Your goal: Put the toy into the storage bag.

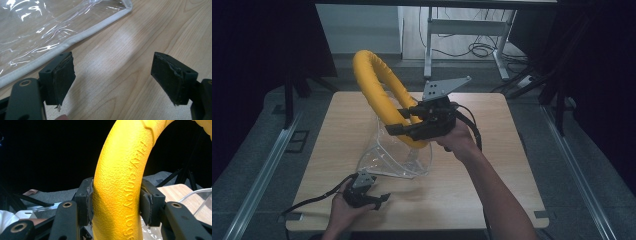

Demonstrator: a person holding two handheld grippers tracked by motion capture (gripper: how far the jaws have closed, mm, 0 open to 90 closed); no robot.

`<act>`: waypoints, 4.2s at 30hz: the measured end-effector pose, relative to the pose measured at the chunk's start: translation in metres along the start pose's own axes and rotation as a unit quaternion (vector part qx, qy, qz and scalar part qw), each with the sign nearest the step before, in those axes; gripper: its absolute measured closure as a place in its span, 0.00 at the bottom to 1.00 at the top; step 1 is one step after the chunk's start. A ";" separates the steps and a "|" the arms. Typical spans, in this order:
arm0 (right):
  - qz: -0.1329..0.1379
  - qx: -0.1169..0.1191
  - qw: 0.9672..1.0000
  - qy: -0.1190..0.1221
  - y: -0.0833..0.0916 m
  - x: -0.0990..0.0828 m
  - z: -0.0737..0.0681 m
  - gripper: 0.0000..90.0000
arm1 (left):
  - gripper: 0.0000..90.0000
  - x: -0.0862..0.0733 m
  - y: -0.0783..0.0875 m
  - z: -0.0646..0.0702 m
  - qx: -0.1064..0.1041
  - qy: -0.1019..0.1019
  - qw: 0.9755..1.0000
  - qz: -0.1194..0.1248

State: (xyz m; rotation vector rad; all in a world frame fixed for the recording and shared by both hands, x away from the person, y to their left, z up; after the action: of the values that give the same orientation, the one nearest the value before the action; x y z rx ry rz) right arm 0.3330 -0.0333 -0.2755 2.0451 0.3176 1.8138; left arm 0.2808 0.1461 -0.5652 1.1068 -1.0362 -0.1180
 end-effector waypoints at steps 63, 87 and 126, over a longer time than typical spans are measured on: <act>-0.024 0.023 0.997 -0.067 -0.041 -0.064 0.028 0.57 | 0.21 0.000 -0.001 0.001 0.001 -0.001 1.000 -0.003; -0.060 -0.066 0.995 -0.050 -0.047 -0.090 0.046 0.51 | 0.21 0.000 -0.001 0.001 0.001 -0.001 1.000 0.002; -0.033 -0.157 0.984 -0.077 0.020 -0.139 0.061 0.43 | 0.21 -0.001 -0.002 0.001 0.002 -0.002 1.000 -0.003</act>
State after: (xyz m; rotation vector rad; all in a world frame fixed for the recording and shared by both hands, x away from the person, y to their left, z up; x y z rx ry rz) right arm 0.3725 -0.1173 -0.3973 1.9129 0.0507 1.5445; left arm 0.2805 0.1449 -0.5669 1.1138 -1.0373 -0.1232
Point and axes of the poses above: each handheld gripper's, and its own axes: y roughly backward along the jaws, x roughly out of its top, z roughly to its right, the point moved 5 cm from there along -y, roughly forward along the jaws, and after that the axes turned 7 degrees about -z, right-handed, at the moved point
